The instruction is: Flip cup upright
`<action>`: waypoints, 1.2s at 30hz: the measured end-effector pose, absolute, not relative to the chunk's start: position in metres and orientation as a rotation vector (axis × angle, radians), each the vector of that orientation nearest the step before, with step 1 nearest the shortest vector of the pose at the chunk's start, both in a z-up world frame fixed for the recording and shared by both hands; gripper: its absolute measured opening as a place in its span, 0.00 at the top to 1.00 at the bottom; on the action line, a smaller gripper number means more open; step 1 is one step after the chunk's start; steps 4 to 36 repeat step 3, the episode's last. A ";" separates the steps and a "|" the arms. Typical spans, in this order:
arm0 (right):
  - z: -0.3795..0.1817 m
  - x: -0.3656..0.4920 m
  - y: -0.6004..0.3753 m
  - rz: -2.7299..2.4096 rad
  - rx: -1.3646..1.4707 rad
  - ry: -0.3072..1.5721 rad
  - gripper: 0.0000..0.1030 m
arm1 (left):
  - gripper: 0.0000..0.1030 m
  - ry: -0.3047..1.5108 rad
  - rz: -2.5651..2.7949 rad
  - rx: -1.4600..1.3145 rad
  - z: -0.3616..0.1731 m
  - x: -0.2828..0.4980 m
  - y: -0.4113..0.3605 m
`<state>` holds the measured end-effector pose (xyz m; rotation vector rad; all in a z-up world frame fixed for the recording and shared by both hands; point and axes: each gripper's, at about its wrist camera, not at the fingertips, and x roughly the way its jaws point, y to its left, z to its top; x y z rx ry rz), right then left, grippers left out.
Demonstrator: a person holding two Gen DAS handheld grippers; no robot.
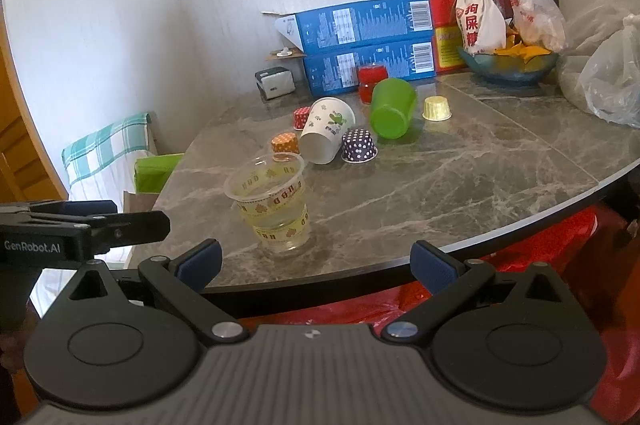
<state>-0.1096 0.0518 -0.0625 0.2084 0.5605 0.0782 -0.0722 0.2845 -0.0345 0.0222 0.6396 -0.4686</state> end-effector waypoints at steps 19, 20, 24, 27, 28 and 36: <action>-0.066 -0.106 0.050 0.085 0.222 0.558 0.01 | 0.00 0.620 -0.465 0.030 -0.035 -0.070 0.285; -0.066 -0.106 0.050 0.085 0.222 0.558 0.01 | 0.00 0.620 -0.465 0.030 -0.035 -0.070 0.285; -0.066 -0.106 0.050 0.085 0.222 0.558 0.01 | 0.00 0.620 -0.465 0.030 -0.035 -0.070 0.285; -0.066 -0.106 0.050 0.085 0.222 0.558 0.01 | 0.00 0.620 -0.465 0.030 -0.035 -0.070 0.285; -0.066 -0.106 0.050 0.085 0.222 0.558 0.01 | 0.00 0.620 -0.465 0.030 -0.035 -0.070 0.285; -0.066 -0.106 0.050 0.085 0.222 0.558 0.01 | 0.00 0.620 -0.465 0.030 -0.035 -0.070 0.285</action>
